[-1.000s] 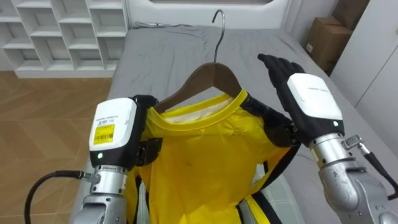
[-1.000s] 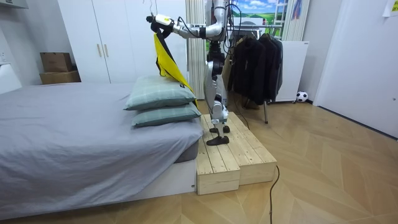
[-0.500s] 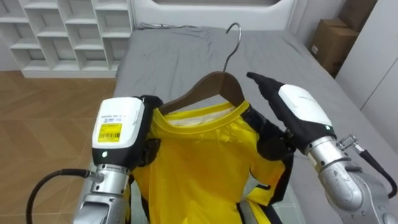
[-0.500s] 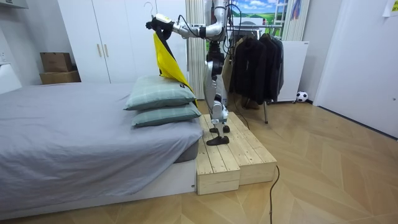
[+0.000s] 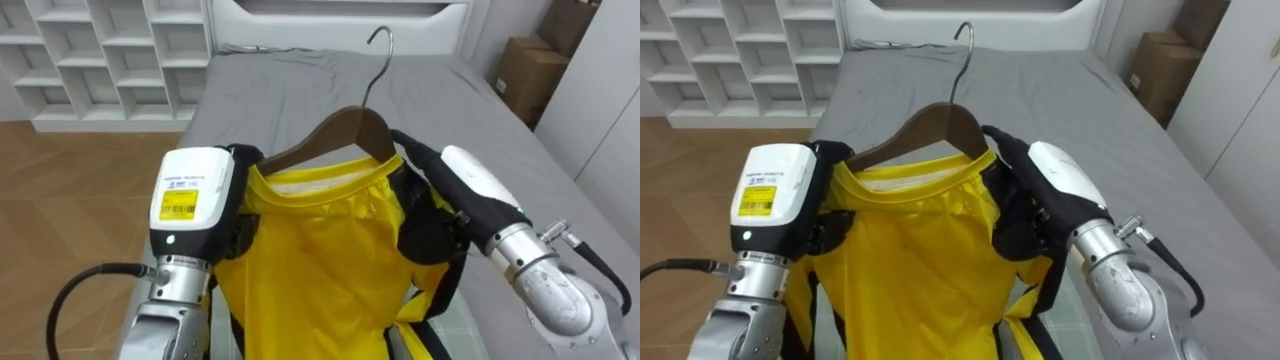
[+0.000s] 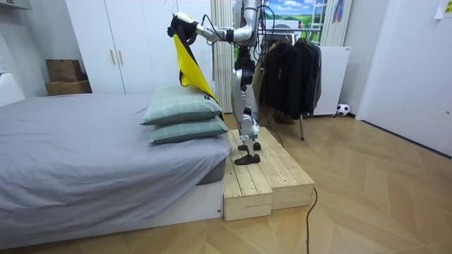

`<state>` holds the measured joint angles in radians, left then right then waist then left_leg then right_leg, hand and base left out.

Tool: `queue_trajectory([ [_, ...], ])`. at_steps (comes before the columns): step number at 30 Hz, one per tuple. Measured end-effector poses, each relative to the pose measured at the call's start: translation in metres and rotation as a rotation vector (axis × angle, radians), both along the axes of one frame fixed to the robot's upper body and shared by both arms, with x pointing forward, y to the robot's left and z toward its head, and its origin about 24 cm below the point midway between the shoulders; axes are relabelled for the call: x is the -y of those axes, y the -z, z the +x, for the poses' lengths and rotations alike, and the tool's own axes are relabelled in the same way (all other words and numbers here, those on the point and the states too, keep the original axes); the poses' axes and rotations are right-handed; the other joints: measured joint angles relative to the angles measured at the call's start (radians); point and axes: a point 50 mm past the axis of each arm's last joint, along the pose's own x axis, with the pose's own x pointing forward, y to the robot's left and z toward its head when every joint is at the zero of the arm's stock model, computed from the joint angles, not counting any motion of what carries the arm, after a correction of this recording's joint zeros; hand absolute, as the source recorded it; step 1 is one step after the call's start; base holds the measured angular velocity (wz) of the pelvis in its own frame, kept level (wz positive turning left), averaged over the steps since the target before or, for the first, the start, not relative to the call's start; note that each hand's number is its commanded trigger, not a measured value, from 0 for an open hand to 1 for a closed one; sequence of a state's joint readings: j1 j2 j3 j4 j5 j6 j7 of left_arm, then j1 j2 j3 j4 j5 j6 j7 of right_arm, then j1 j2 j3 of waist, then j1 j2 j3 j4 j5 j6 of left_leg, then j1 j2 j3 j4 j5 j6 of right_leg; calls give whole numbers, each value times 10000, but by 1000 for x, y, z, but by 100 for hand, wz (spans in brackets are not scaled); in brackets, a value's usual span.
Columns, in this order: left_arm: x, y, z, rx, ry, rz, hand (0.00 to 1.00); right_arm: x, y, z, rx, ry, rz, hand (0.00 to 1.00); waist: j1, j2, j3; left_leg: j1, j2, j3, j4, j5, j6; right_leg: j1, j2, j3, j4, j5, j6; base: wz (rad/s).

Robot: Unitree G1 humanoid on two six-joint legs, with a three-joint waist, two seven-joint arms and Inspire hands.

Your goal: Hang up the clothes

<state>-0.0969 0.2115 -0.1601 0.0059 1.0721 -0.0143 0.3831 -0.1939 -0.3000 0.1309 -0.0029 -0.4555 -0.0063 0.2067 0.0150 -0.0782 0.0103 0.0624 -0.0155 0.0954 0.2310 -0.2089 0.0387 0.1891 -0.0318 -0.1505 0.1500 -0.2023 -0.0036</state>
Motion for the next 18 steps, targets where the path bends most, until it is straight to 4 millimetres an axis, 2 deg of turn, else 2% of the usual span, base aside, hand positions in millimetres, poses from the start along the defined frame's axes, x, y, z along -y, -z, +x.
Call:
queue_trajectory([
  [10, 0, 0, 0, 66, -11, -25, 100, 8, 8, 2, -742, 152, 1631, 0, 85, 53, 27, -160, -30, -159, 153, 0, 0, -12, -14, -176, -17, 0, 0, 4],
  [14, 0, 0, -1, 72, -35, 199, 100, 13, 19, 4, -1323, 440, 2783, 0, 147, 54, 24, -138, -27, -169, 158, 0, 0, 20, -18, -206, -16, 0, 0, 0],
  [18, 1, 0, -1, 109, -54, 437, 100, 12, 25, 8, -1606, 534, 3054, 0, 111, 53, 24, -135, -28, -171, 157, 0, 0, 20, -18, -229, -17, 0, 0, 0],
])
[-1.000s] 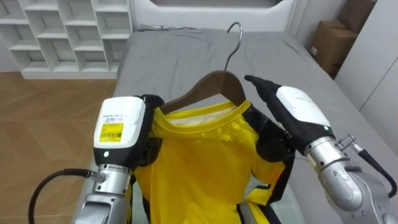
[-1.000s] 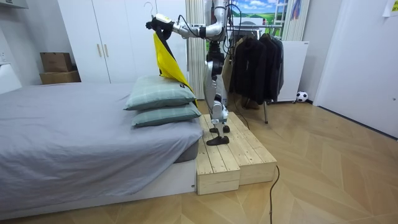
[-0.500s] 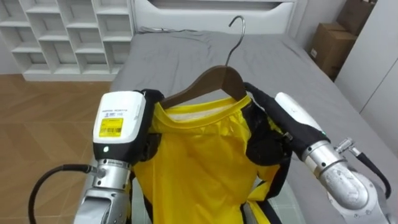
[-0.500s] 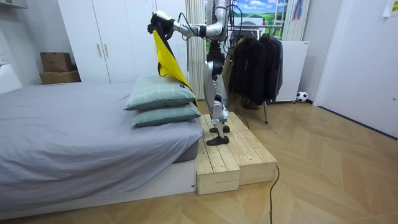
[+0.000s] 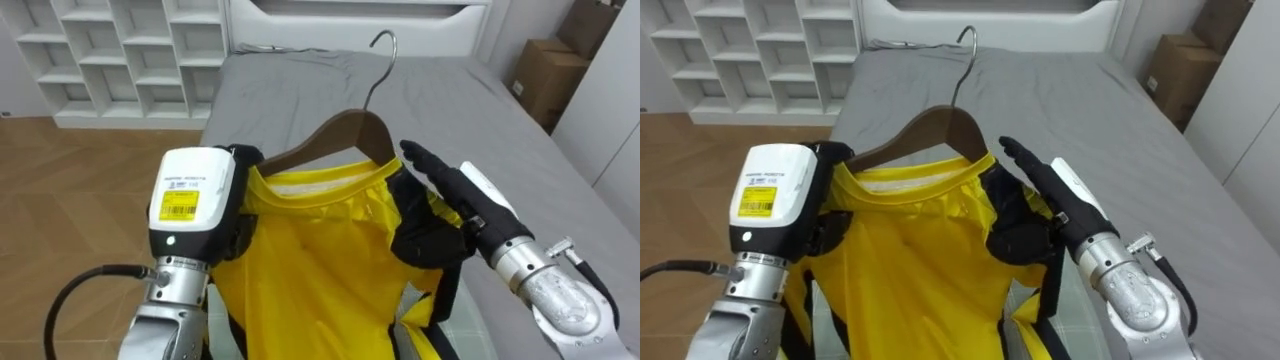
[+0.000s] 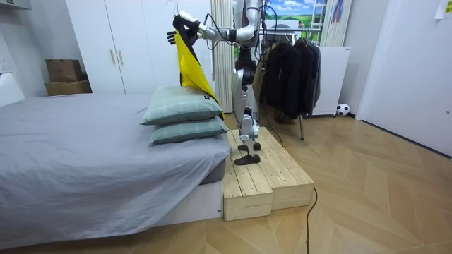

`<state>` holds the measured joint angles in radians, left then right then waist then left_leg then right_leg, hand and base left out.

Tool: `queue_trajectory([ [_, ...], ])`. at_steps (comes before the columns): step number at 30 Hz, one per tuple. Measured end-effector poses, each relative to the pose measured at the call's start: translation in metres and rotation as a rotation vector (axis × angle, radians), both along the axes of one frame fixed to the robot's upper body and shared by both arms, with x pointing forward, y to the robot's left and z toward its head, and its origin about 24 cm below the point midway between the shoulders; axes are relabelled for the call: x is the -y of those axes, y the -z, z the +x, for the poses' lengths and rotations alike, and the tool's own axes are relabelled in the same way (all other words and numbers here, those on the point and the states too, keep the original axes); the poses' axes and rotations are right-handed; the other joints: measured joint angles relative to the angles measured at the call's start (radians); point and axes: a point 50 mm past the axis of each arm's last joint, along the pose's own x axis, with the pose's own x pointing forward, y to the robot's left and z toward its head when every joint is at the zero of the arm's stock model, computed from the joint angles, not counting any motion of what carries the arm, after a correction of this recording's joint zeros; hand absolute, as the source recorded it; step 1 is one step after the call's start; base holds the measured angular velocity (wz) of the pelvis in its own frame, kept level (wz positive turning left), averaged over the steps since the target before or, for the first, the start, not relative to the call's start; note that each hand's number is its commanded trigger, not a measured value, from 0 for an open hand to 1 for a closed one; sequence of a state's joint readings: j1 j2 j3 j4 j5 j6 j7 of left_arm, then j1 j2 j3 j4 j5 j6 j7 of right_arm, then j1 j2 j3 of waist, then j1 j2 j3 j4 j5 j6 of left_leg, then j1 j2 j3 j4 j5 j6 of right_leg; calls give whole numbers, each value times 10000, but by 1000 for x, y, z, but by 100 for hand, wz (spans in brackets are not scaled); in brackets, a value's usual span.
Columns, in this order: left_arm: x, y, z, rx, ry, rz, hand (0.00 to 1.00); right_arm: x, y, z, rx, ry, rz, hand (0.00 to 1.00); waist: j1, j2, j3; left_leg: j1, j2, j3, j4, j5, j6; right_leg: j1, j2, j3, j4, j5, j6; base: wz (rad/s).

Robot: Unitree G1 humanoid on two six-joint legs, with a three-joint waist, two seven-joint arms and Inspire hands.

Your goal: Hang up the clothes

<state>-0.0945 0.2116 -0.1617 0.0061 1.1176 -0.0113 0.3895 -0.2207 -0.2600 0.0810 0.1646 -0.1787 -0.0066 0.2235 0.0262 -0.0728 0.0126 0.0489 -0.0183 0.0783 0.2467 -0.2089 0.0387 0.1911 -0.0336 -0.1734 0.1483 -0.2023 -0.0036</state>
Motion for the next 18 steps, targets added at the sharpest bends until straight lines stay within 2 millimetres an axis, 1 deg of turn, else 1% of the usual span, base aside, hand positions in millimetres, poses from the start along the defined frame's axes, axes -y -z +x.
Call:
queue_trajectory([
  [1, 0, 0, 0, -4, -32, -1, 100, 0, 0, 1, -5, -8, 49, 2, 3, -2, -1, 1, 0, 0, -2, 0, 0, 1, 0, -1, 0, 0, 0, 0],
  [2, 0, 0, 0, -8, -50, -2, 100, 0, 0, 2, -38, -9, 165, 16, 5, -3, -2, 6, 0, 0, -5, 0, 0, 4, 0, -2, 1, 0, 0, 0],
  [3, 0, 0, 0, -8, -52, -3, 100, 0, 0, 2, -40, -12, 180, 40, 5, -4, -2, 7, 0, 0, -8, 0, 0, 3, 0, -2, 1, 0, 0, 0],
  [5, -1, 0, 0, -9, -57, -2, 100, 0, 0, 3, -59, -41, 209, 46, 7, -4, -2, 42, -1, 0, -49, 0, 0, 9, 1, -3, 4, 0, 0, 0],
  [6, -1, 0, 0, -10, -58, -1, 100, 0, -1, 3, -57, -34, 211, 52, 10, -5, -3, 53, -2, 0, -62, 0, 0, 12, 1, -3, 6, 0, 0, 0],
  [9, 0, 0, 0, -13, -50, -7, 100, 1, -1, 3, -34, 32, 235, 54, 26, -6, -4, 107, -2, -1, -102, 0, 0, 31, 2, -5, 17, 0, 0, 0],
  [11, 0, 0, 0, -19, -23, -10, 100, 3, -2, 3, -12, 96, 255, 57, 27, -8, -4, 148, -2, -5, -131, 0, 0, 25, 2, -10, 20, 0, 0, 0],
  [12, 0, 0, 0, -20, -16, -11, 100, 3, -2, 3, -9, 106, 257, 62, 26, -10, -5, 155, -2, -7, -132, 0, 0, 24, 2, -14, 20, 0, 0, 0],
  [13, 1, 0, 0, -29, 2, -8, 100, 4, -2, 3, -21, 125, 259, 85, 24, -16, -6, 164, -2, -17, -132, 0, 0, 23, 2, -35, 20, 0, 0, 0],
  [14, 1, 1, 0, -43, 29, -4, 100, 4, -1, 3, -24, 159, 267, 85, 24, -18, -7, 166, -2, -29, -136, 0, 0, 21, 2, -55, 22, 0, 0, 3],
  [15, 2, 1, 0, -52, 56, -2, 100, 5, -2, 3, -19, 182, 273, 100, 24, -19, -7, 169, -1, -66, -145, 0, 0, 16, 5, -69, 30, 0, 0, 4],
  [18, 2, 1, 0, -69, 121, 5, 100, 5, -2, 3, -22, 188, 273, 100, 25, -34, -7, 179, 5, -175, -158, 0, 0, 13, 4, -94, 52, 0, 0, 5],
])
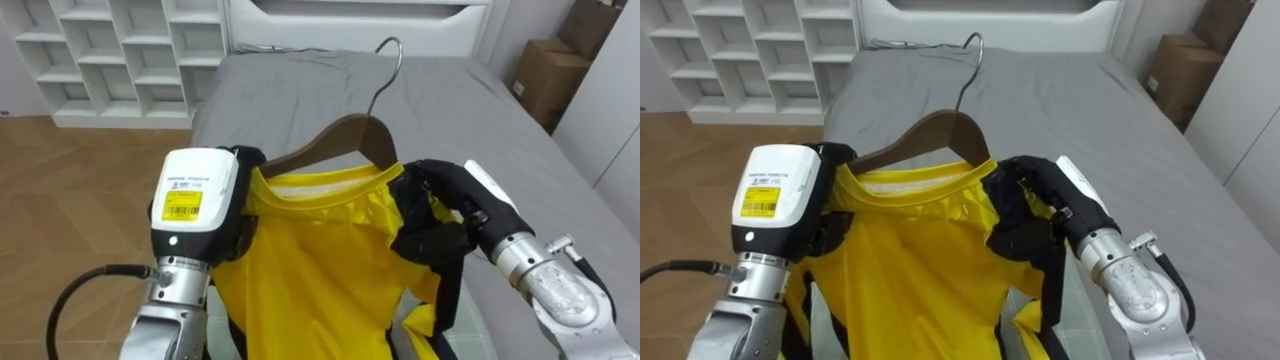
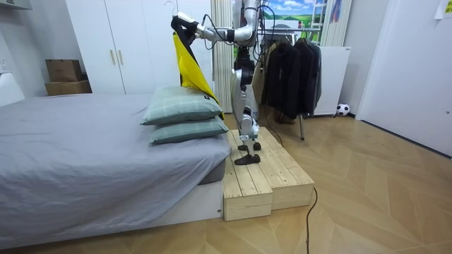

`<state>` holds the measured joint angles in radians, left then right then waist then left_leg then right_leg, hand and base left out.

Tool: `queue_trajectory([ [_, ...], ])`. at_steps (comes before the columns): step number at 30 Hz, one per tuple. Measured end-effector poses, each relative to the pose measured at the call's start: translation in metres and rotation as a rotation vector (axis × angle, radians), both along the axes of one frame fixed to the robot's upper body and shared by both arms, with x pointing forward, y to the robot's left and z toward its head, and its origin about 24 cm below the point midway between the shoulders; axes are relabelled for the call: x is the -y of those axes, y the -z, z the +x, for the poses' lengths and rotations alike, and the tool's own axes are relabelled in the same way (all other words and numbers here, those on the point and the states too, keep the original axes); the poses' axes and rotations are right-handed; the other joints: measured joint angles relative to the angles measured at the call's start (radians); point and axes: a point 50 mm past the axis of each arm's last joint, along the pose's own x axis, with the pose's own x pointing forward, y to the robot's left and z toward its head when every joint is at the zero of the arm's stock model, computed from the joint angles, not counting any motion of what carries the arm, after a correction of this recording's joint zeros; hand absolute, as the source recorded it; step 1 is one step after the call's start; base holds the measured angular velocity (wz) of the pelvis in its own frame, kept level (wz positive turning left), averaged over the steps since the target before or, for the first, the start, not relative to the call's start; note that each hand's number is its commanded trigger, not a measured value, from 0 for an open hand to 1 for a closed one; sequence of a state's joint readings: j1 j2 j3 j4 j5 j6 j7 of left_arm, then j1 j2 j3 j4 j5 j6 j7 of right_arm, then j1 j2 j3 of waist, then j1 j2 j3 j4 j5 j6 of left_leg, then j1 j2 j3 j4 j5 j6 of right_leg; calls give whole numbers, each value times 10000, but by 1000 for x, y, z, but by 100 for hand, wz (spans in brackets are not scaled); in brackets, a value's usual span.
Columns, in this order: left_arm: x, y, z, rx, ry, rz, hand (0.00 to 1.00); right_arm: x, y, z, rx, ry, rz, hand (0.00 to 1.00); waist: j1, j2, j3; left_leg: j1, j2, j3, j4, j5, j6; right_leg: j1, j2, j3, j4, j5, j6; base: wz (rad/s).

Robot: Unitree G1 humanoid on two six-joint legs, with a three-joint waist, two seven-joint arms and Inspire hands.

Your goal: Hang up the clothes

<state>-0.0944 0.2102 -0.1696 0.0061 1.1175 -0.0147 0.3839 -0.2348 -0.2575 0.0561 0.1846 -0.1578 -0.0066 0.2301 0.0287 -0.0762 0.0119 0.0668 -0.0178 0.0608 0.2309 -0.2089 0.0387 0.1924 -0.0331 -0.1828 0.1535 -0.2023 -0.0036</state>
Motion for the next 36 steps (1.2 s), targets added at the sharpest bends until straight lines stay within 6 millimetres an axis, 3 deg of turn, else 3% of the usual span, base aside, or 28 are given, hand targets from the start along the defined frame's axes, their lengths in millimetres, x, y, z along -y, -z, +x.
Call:
queue_trajectory([
  [9, 8, 1, -1, 77, 461, 345, 100, 1, 7, 0, -352, -49, -32, 100, -29, -58, -21, 251, 64, -479, -319, 63, -87, -70, 44, -86, 351, -1, 0, 0],
  [10, 10, 2, -2, 48, 552, 485, 100, 1, 11, -1, -496, -36, -69, 100, 15, -15, -10, 343, 139, -951, -361, 92, -106, -302, 105, -45, 746, -113, 36, -24],
  [11, 10, 2, -2, 77, 552, 628, 100, 0, 11, 0, -559, -138, -112, 100, 92, -38, -19, 318, 195, -1555, -319, 95, -121, -402, 250, 352, 209, -152, -56, -40],
  [12, 8, 1, -2, 99, 482, 641, 100, -2, 10, 1, -488, -241, -178, 100, 157, -79, -14, 272, 179, -1660, -288, 75, -154, -481, 250, 525, -410, 167, -119, -47],
  [13, 5, 1, -1, 84, 363, 617, 100, -6, 7, 3, -410, -423, -370, 100, 35, -32, -8, 140, 226, -1777, -263, -43, -326, -553, 251, 340, -451, 583, -245, -6],
  [14, 6, 2, -2, 71, 478, 714, 100, -5, 10, 1, -510, -398, -404, 100, -229, -8, 0, 168, 233, -1570, -317, -9, -387, -512, 258, 127, -312, 635, -239, 15],
  [16, 7, 2, -2, 86, 533, 757, 100, -4, 9, 2, -508, -450, -479, 100, -235, -11, 0, 260, 272, -888, -362, 28, -369, -497, 282, 229, -292, 615, -211, 6],
  [32, 7, 3, -2, 27, 602, 942, 100, -5, 15, 2, -738, -534, -489, 100, -199, -56, 1, 340, 216, -966, -412, 31, -363, -467, 305, 316, -294, 612, -208, 1],
  [33, 7, 3, -2, 24, 603, 944, 70, -5, 15, 2, -738, -534, -490, 100, -203, -57, 1, 340, 220, -966, -412, 31, -362, -467, 301, 317, -294, 612, -208, 0],
  [34, 7, 3, -2, 18, 607, 946, 59, -4, 15, 2, -738, -528, -491, 100, -211, -62, 4, 342, 227, -965, -411, 31, -362, -462, 292, 315, -295, 612, -208, 0],
  [35, 7, 3, -2, 8, 625, 951, 0, -4, 16, 2, -755, -515, -485, 100, -220, -66, 7, 340, 234, -965, -409, 32, -361, -453, 299, 307, -296, 612, -208, 0],
  [36, 8, 4, -2, 4, 637, 956, 0, -4, 16, 2, -771, -506, -480, 100, -219, -68, 8, 337, 235, -965, -409, 32, -361, -453, 303, 310, -298, 611, -207, 0],
])
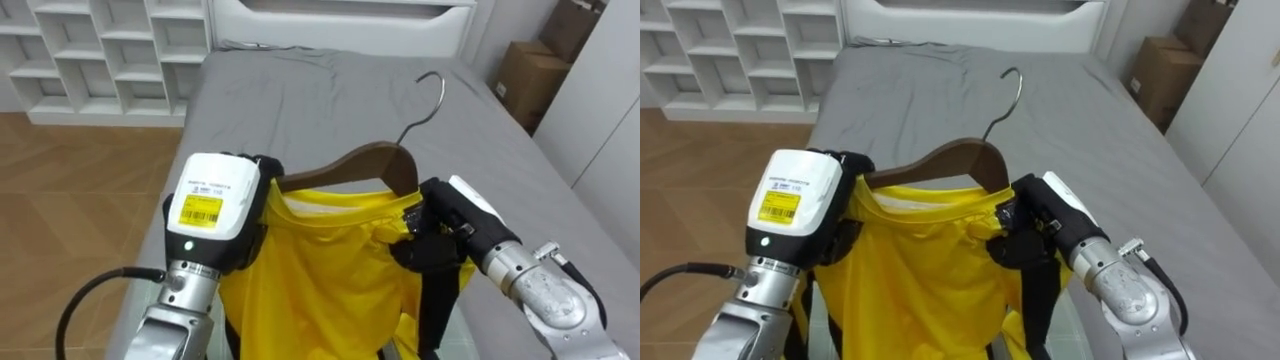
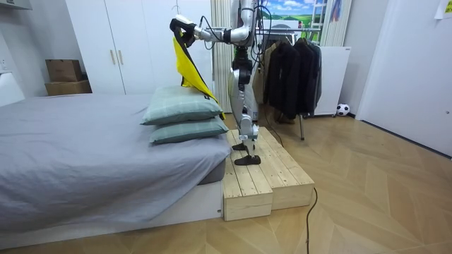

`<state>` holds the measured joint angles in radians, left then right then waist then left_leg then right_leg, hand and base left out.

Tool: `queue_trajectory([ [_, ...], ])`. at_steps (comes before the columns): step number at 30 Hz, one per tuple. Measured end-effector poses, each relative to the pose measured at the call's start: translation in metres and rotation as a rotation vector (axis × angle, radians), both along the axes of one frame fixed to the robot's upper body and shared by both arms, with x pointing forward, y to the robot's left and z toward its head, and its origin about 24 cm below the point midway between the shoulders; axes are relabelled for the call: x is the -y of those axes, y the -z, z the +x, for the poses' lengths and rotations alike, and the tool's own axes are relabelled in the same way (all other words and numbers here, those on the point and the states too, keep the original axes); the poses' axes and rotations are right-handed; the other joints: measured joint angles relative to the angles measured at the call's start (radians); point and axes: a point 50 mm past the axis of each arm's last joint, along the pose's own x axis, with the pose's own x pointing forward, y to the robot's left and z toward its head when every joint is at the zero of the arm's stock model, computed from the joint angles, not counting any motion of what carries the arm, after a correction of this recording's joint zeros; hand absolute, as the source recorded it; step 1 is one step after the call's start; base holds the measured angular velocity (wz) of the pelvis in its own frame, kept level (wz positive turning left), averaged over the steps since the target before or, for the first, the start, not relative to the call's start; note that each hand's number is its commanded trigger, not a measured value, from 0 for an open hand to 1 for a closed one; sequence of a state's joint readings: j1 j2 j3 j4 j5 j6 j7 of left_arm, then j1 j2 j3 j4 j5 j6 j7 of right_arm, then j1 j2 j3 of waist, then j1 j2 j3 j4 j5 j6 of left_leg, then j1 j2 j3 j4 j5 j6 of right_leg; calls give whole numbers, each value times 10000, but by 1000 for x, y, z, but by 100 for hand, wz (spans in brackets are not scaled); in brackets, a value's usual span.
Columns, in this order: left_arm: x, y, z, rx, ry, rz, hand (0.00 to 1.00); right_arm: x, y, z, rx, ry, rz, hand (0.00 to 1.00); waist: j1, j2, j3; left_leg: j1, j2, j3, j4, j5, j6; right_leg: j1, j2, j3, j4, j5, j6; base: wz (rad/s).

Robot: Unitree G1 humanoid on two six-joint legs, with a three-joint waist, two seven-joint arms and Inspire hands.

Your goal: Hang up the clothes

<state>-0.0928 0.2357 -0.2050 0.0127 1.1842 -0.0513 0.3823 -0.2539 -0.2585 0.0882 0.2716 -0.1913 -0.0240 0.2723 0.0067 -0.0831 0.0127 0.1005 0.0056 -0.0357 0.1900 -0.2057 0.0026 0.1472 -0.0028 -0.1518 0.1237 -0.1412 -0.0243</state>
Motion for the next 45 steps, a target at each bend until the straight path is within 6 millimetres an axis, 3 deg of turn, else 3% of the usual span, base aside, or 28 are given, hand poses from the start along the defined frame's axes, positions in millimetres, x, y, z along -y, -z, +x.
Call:
queue_trajectory([
  [9, 8, 2, 0, -252, 183, -1104, 0, 4, 19, -2, -830, 195, -87, 100, -7, -22, 7, -14, -34, 61, 58, 24, 41, -7, 8, 9, -3, -1, 2, 0],
  [31, 5, 7, 2, -1234, -223, -3050, 0, 3, 15, -2, -839, 148, -629, 100, 14, -14, -10, -17, -26, 111, 92, 40, 66, -93, 17, 116, 129, -1, 2, 0],
  [45, -7, 15, 4, -1627, -716, -3546, 0, 6, 11, -1, -627, 279, -1065, 100, -73, 40, -22, -55, -22, 188, 129, 41, 67, -77, 19, 132, 131, -1, 2, 0],
])
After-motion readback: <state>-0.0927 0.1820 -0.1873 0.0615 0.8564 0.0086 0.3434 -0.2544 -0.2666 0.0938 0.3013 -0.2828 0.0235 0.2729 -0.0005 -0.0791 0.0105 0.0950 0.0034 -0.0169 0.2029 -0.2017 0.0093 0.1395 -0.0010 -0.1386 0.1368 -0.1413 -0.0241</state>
